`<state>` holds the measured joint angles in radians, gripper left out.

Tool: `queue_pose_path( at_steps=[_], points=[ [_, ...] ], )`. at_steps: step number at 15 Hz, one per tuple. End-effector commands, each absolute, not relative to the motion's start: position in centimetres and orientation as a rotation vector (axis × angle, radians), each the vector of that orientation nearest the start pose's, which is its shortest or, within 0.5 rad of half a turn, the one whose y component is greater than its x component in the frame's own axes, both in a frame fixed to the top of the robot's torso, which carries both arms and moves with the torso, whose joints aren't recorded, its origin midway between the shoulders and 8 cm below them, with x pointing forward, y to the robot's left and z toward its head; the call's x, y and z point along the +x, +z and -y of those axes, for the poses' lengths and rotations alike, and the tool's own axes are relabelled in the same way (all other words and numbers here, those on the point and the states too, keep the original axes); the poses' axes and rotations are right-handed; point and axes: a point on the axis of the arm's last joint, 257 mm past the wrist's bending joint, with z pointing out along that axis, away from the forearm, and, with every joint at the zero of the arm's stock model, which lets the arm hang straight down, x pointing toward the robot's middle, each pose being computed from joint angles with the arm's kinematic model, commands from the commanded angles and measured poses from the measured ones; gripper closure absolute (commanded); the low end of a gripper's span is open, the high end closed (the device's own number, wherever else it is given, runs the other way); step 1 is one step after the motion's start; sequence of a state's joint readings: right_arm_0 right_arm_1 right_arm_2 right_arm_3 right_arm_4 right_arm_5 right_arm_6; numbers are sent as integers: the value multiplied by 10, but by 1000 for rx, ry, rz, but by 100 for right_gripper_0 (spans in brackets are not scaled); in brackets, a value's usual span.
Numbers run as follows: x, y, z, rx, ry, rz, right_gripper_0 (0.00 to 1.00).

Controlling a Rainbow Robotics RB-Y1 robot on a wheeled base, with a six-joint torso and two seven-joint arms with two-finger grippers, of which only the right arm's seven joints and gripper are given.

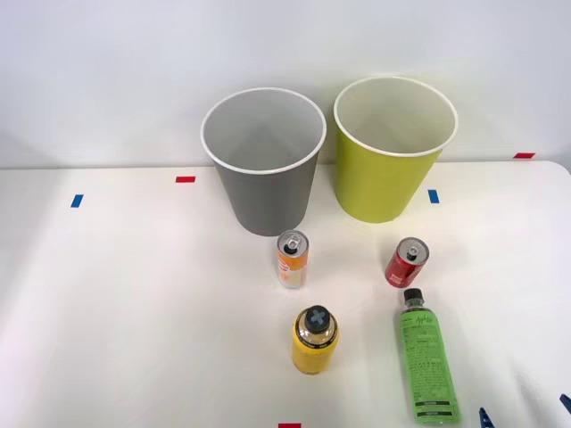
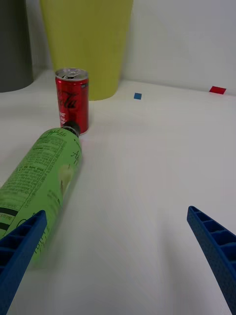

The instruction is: Put cans in the gray bin, plastic bottles in the light green bin

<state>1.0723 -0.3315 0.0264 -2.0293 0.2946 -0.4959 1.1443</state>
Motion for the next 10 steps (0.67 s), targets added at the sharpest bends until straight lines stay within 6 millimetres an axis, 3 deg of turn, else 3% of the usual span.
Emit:
queue_pose_path(
  at_steps=[1,10],
  points=[
    [225,-275,293,-170,-9,-1754,0],
    [250,-246,257,-27,11,-1997,0]
  ],
)
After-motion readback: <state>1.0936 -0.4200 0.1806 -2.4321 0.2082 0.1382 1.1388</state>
